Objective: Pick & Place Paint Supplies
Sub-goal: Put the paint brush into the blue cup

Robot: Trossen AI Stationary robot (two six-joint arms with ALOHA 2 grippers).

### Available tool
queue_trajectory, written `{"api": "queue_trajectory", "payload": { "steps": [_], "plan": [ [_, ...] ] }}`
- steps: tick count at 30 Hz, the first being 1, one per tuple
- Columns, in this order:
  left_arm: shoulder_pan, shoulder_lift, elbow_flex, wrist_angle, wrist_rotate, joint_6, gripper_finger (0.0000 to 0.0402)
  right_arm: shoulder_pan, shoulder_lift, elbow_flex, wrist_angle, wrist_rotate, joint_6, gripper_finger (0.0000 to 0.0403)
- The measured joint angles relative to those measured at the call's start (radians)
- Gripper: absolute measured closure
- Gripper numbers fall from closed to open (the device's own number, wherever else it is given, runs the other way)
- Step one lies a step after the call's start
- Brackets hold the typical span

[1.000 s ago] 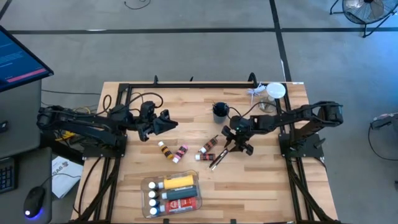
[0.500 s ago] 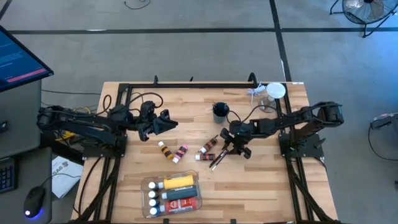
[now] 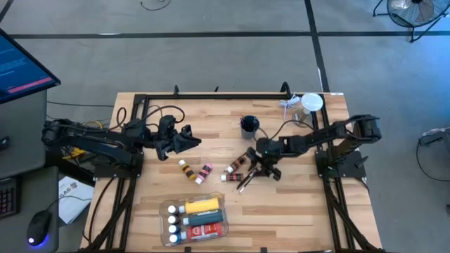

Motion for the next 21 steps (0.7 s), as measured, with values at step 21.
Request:
{"api": "queue_trajectory", "payload": {
  "steps": [21],
  "plan": [
    [-0.001,0.000,0.000,-0.006,0.000,0.002,0.0400,-0.015,-0.001,0.000,-0.095,0.018,-0.031,0.0261]
  ]
}}
